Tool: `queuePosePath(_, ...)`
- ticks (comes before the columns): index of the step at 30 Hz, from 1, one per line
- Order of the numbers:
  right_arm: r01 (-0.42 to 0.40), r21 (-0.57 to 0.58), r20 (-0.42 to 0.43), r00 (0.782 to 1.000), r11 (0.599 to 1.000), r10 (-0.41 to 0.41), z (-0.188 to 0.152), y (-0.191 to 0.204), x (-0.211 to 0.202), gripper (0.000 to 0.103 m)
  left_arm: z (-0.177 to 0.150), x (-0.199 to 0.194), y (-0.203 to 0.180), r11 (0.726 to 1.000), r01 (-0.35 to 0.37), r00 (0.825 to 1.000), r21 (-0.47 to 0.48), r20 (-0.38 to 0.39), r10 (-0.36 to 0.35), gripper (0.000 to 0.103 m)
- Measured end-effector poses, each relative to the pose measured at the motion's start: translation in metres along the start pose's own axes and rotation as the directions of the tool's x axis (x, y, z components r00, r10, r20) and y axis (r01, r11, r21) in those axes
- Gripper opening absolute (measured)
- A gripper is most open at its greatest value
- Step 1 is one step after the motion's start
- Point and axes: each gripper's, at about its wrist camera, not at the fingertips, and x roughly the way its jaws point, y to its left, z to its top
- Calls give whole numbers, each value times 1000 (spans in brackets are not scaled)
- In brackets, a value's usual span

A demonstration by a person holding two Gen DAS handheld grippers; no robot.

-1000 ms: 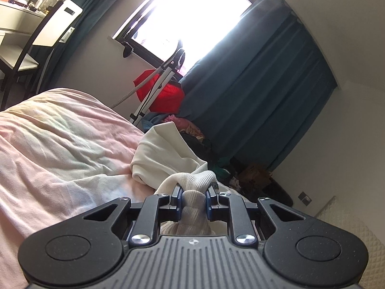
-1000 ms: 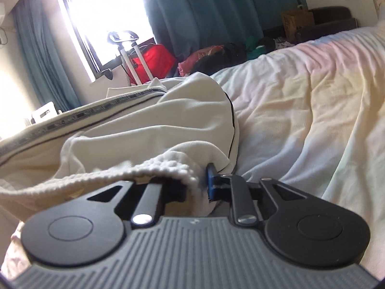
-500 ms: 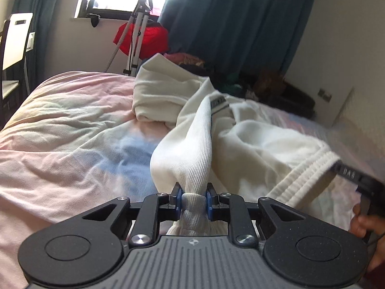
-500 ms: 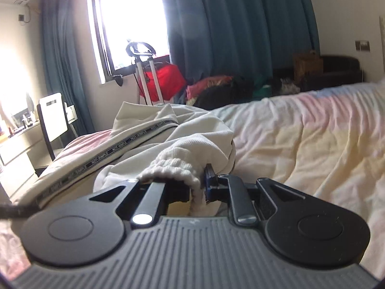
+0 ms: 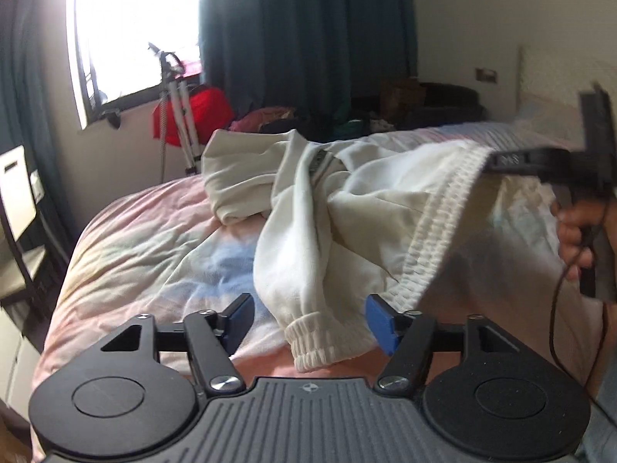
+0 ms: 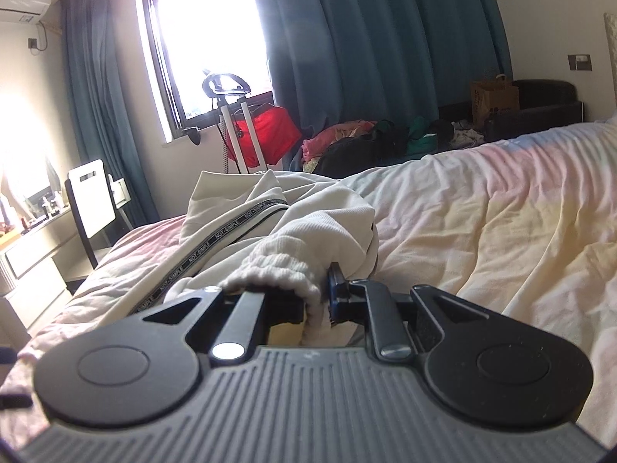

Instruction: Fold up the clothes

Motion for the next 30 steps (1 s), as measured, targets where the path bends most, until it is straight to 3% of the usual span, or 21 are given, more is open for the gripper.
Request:
queuePosePath(3, 7, 4, 0, 1000, 1000, -7, 0, 1, 1, 16, -6, 13, -26, 987, 25, 999, 158, -44, -19, 78)
queuePosePath(5, 9, 3, 2, 1000, 1000, -9, 1, 2, 1, 16, -13, 25, -42, 964, -35, 997, 263, -57, 52, 78)
queuePosePath(7, 12, 3, 4, 1000, 1000, -12, 1, 3, 1, 16, -22, 39, -55, 924, -111, 988, 365, -60, 143, 78)
queuePosePath(10, 16, 2, 7, 1000, 1000, -16, 2, 4, 1, 16, -36, 62, -67, 845, -194, 967, 499, -47, 249, 78)
queuePosePath(15, 28, -6, 11, 1000, 1000, -28, 2, 6, 0, 16, -41, 86, -86, 746, -289, 946, 600, 58, 320, 78)
queuePosePath(19, 42, -20, 12, 999, 999, -42, 0, 6, 0, 16, -47, 108, -102, 583, -418, 894, 697, 198, 403, 76)
queuePosePath(20, 48, -18, 12, 999, 999, -47, 0, 5, 0, 16, -48, 113, -105, 546, -436, 883, 715, 224, 413, 70)
queuePosePath(21, 54, -17, 10, 999, 998, -53, 0, 4, 1, 16, -48, 115, -105, 536, -446, 878, 717, 233, 419, 62)
queuePosePath(22, 62, -18, 7, 998, 998, -62, 0, 4, 2, 16, -47, 116, -105, 537, -452, 874, 712, 235, 425, 59)
queuePosePath(24, 79, -22, -1, 997, 997, -79, -2, 4, 4, 17, -40, 115, -99, 567, -456, 874, 685, 226, 430, 48)
queuePosePath(28, 98, -57, -17, 995, 994, -99, -6, 8, 8, 17, -20, 106, -77, 657, -478, 868, 583, 199, 455, 26)
queuePosePath(30, 103, -83, -26, 994, 991, -106, -8, 12, 9, 19, -11, 101, -64, 707, -483, 868, 517, 180, 462, 24)
